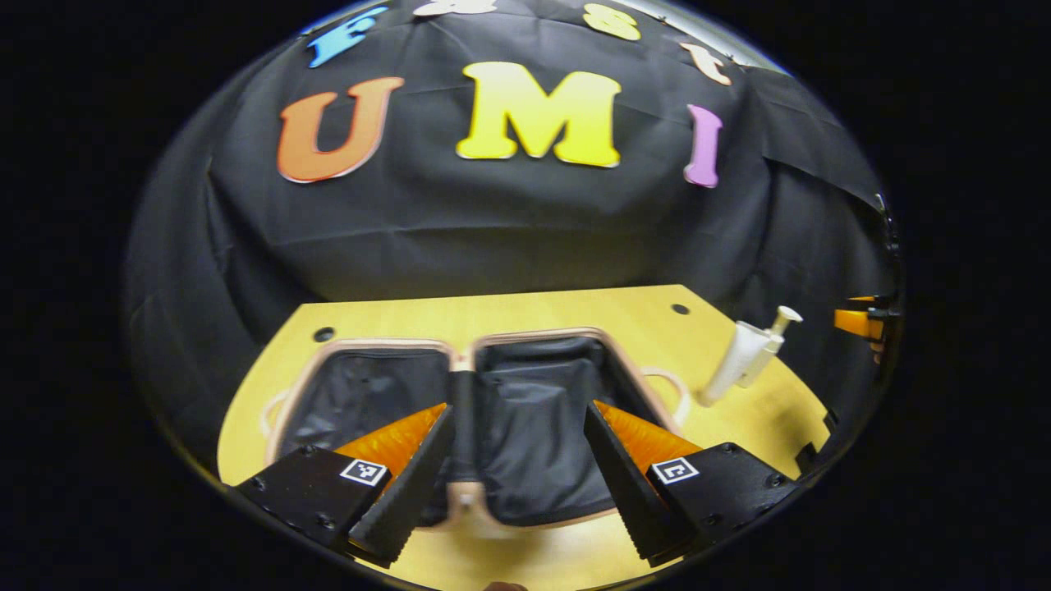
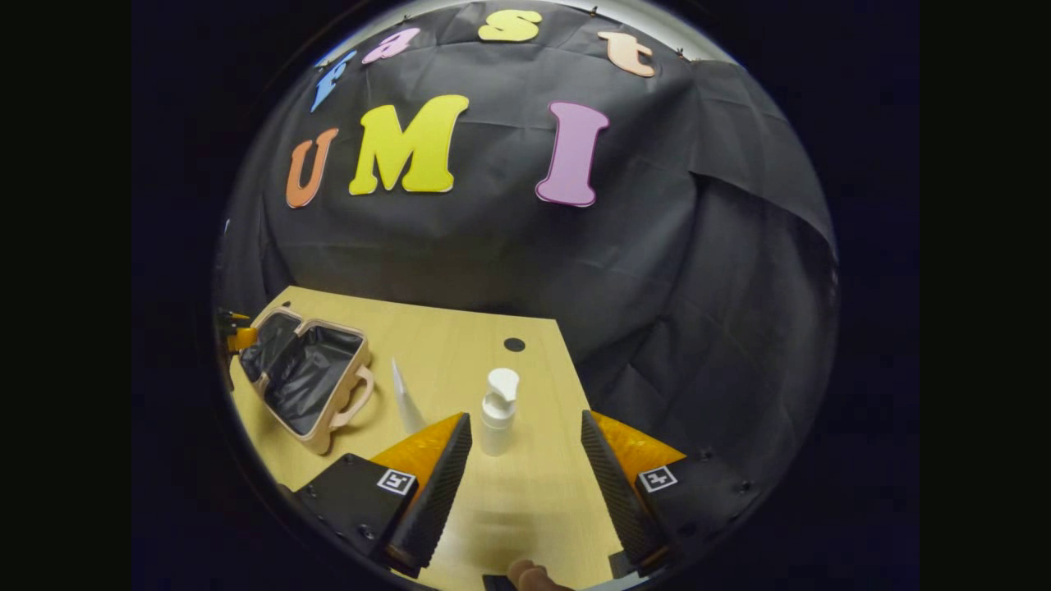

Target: First open the suitcase, pack the skin care products into it, and then close the suitcase.

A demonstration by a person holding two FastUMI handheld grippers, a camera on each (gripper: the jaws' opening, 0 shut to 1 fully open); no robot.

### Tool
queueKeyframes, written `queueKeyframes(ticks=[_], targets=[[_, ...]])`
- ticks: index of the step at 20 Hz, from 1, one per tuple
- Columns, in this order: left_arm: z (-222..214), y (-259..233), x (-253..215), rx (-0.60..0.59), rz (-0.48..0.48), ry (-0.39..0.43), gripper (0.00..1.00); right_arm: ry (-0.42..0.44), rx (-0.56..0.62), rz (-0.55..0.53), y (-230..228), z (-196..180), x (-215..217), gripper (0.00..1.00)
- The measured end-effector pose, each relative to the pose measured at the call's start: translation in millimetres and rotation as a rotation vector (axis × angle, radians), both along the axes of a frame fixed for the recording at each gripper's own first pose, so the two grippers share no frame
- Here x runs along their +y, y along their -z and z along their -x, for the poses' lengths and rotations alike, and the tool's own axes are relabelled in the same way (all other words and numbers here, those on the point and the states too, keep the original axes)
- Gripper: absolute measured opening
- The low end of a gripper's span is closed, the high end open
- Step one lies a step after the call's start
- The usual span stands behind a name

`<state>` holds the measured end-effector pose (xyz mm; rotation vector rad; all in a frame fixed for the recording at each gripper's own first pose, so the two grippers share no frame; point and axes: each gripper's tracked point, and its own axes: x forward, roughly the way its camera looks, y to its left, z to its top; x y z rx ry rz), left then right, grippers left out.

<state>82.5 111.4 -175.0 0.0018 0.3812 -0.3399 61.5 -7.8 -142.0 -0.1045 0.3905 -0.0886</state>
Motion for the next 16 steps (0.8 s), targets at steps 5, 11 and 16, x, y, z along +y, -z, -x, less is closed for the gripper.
queueKeyframes(ticks=[5,11,16], targets=[[24,26,-120,0.057,-0.056,0.198,1.0,-0.023,0.018,0.012,11,0,-27,0.79],[17,44,-221,0.08,-0.056,0.335,1.0,-0.038,0.035,0.037,20,1,-59,0.8],[-12,61,-271,0.098,-0.07,0.376,1.0,-0.045,0.058,0.057,28,-4,-78,0.79]])
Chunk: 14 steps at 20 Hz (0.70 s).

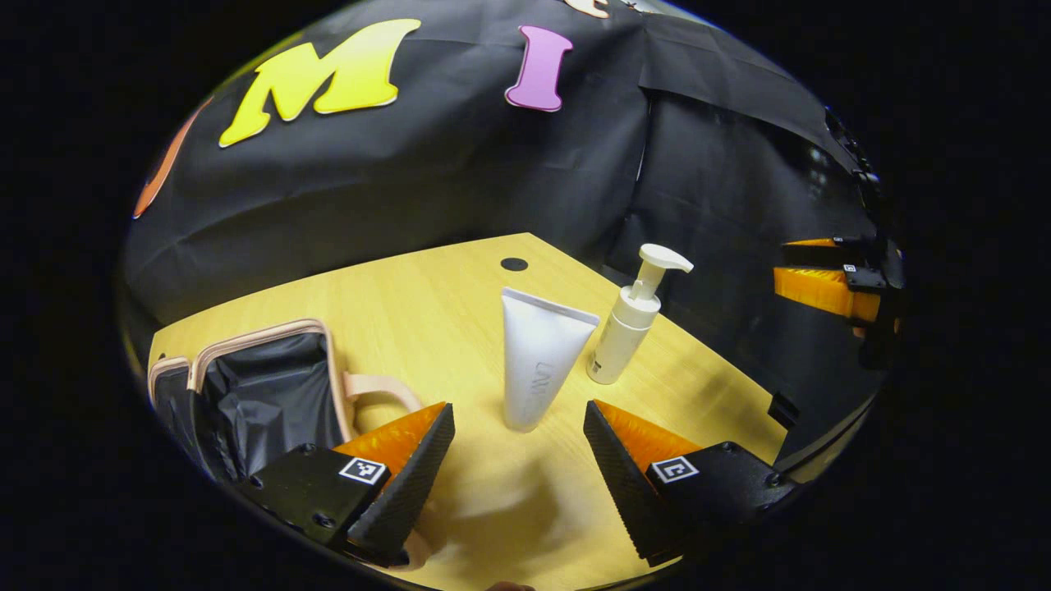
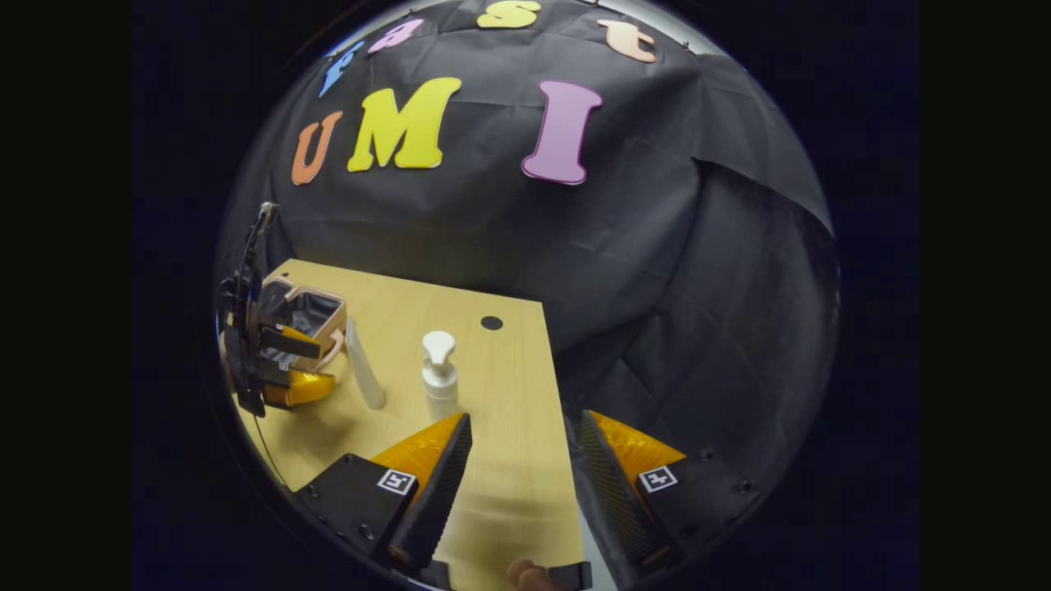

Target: First open the suitcase, pack the skin care products into it, and then close the suitcase.

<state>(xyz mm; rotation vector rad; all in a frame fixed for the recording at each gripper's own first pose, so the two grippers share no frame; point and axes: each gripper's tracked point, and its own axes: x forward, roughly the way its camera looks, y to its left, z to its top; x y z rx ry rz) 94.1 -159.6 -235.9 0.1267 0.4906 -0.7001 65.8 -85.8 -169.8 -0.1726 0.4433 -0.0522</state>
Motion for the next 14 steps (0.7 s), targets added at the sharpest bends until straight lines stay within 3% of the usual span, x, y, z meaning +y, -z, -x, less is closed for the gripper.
queueKeyframes(ticks=[9,11,13,14], targets=[[-41,46,-35,0.034,-0.03,-0.018,0.99,-0.065,0.058,0.035,27,-12,0,0.8],[-50,46,-36,0.0,-0.028,-0.029,0.93,-0.095,0.065,0.04,33,-18,6,0.8],[-50,49,-44,-0.006,-0.025,-0.001,0.79,-0.115,0.076,0.041,40,-24,14,0.8],[-49,52,-45,-0.013,-0.038,0.003,0.66,-0.12,0.086,0.033,42,-28,17,0.8]])
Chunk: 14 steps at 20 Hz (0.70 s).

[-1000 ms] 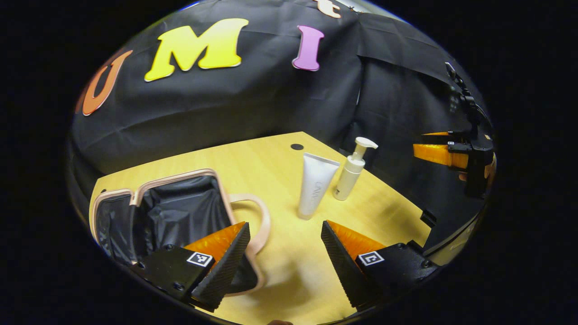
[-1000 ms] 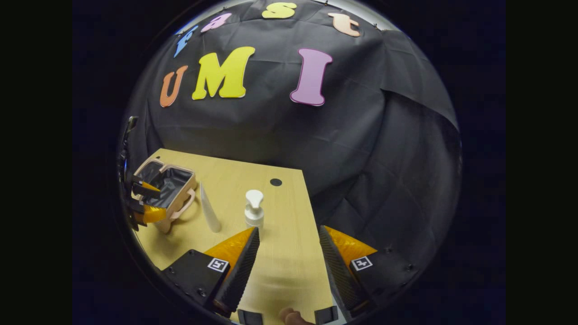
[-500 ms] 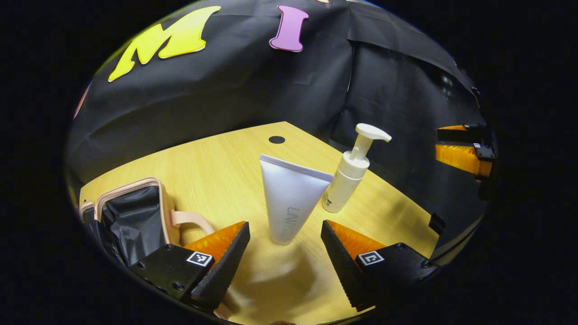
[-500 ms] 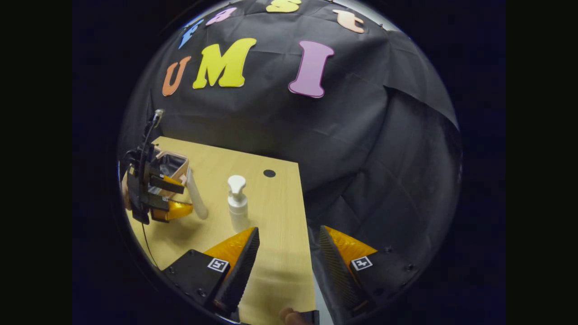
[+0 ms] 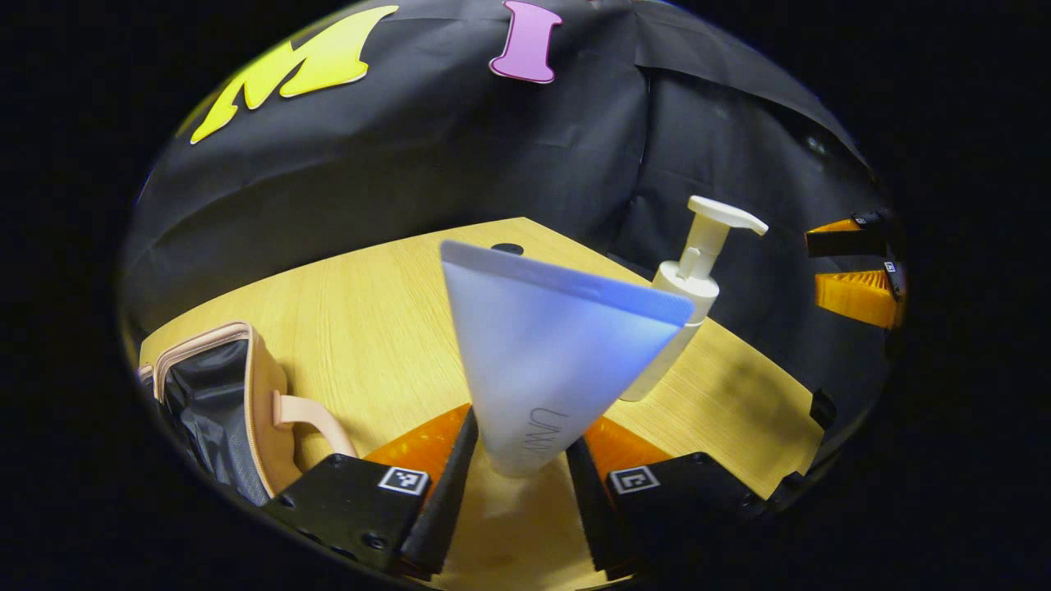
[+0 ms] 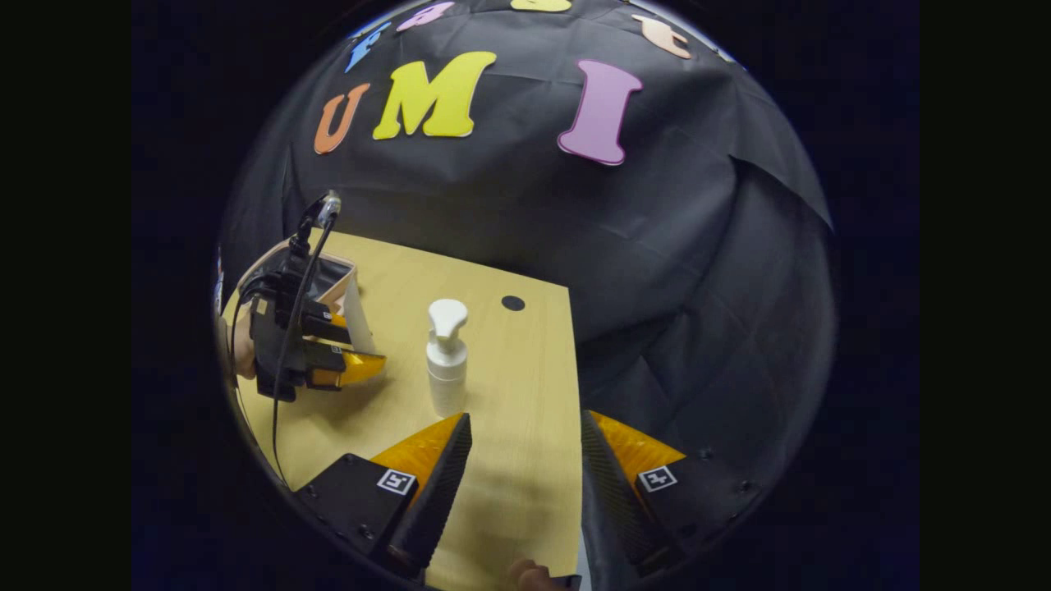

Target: First open the suitcase, pack the skin care products into it, and then close the suitcase.

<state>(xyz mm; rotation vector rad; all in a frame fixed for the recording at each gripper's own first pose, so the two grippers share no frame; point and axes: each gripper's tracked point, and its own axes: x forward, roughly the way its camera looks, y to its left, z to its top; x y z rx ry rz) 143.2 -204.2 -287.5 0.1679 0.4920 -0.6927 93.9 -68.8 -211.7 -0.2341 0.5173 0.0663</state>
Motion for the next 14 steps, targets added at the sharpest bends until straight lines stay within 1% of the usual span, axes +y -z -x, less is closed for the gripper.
queueKeyframes(ticks=[1,2,4,5,7,9,11,14], targets=[[-2,0,1,-0.016,-0.011,-0.002,0.6,-0.006,0.009,-0.014,2,-4,5,0.8],[-1,0,2,-0.014,-0.017,-0.002,0.57,-0.014,0.02,-0.029,5,-8,11,0.79],[3,0,4,0.015,-0.016,-0.006,0.53,-0.018,0.035,-0.055,9,-20,23,0.8],[9,0,3,0.036,-0.017,-0.002,0.53,-0.021,0.039,-0.071,11,-27,30,0.8],[21,-4,11,0.043,-0.04,-0.002,0.51,-0.022,0.055,-0.097,21,-43,43,0.8],[35,-12,20,0.055,-0.041,-0.009,0.5,-0.02,0.06,-0.11,30,-61,55,0.8],[52,-23,30,0.07,-0.026,-0.025,0.5,-0.034,0.059,-0.127,40,-76,72,0.8],[77,-44,48,0.079,-0.018,-0.066,0.5,-0.035,0.056,-0.119,57,-94,86,0.8]])
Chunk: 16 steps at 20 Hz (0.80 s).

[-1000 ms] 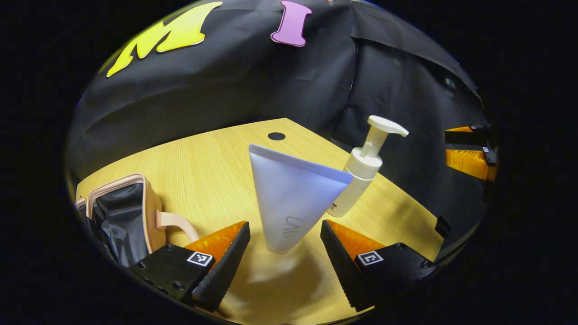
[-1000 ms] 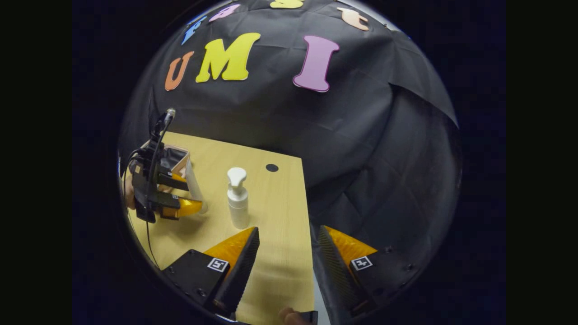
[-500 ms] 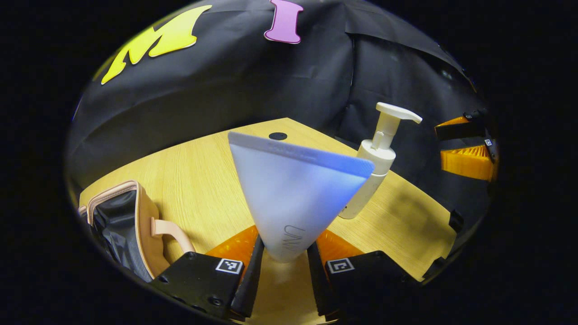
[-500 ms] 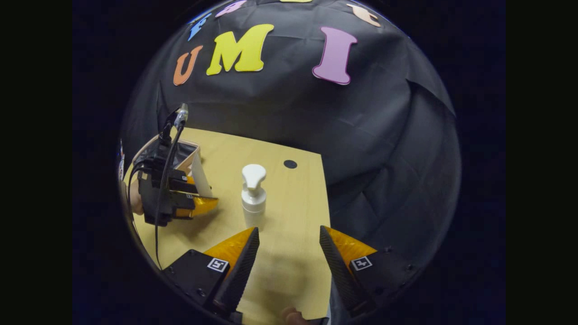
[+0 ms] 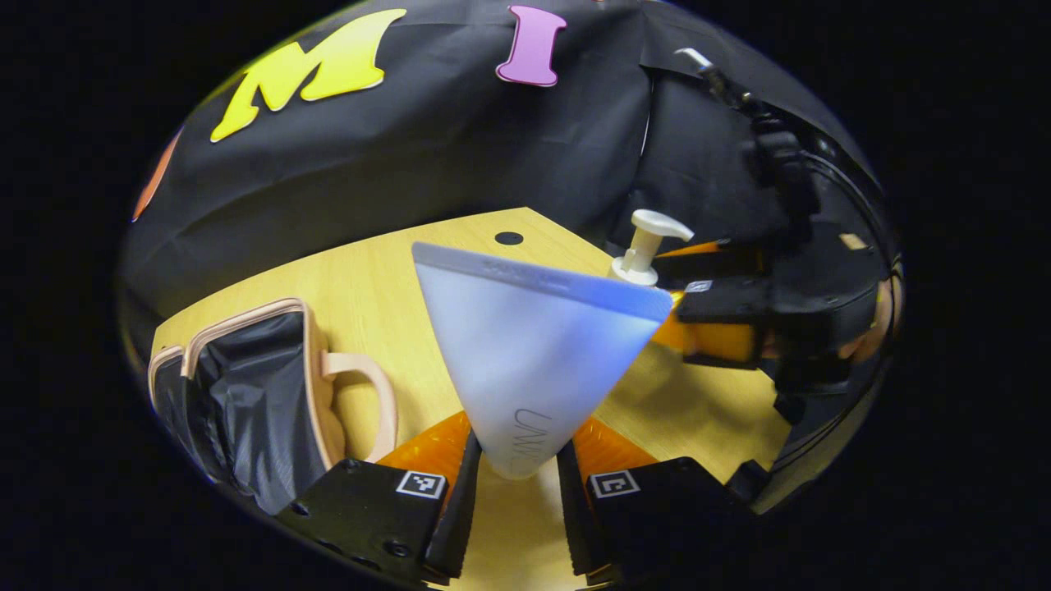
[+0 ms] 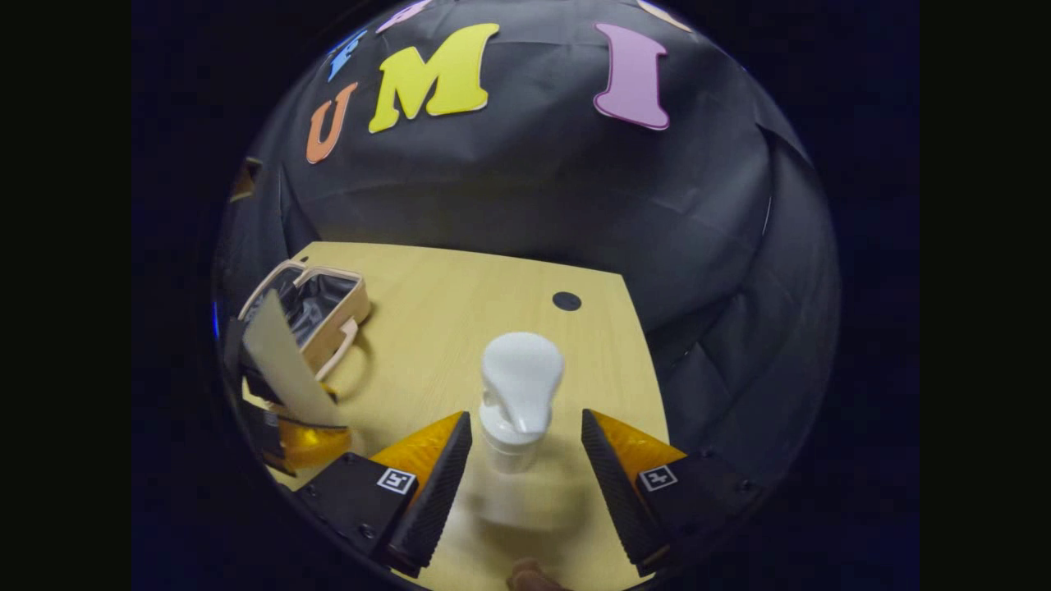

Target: First open the suitcase, pack the skin care products into it, and then close the suitcase.

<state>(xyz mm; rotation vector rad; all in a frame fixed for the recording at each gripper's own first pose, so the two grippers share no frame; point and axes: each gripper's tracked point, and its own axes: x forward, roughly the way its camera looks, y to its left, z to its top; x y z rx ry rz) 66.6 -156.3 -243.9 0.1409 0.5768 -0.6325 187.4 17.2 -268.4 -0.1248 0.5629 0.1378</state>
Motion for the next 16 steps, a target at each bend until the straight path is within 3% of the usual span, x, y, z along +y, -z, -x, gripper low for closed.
queueKeyframes(ticks=[4,6,9,16], targets=[[34,-31,35,-0.004,0.02,-0.084,0.49,0.04,-0.012,0.055,17,-18,5,0.75],[44,-43,63,-0.009,0.028,-0.151,0.49,0.068,-0.019,0.044,19,-18,6,0.59],[49,-55,105,-0.006,0.049,-0.231,0.49,0.083,-0.01,0.042,16,-6,10,0.48],[0,-45,236,0.002,-0.019,-0.413,0.49,0.109,0.011,0.025,-7,56,26,0.48]])
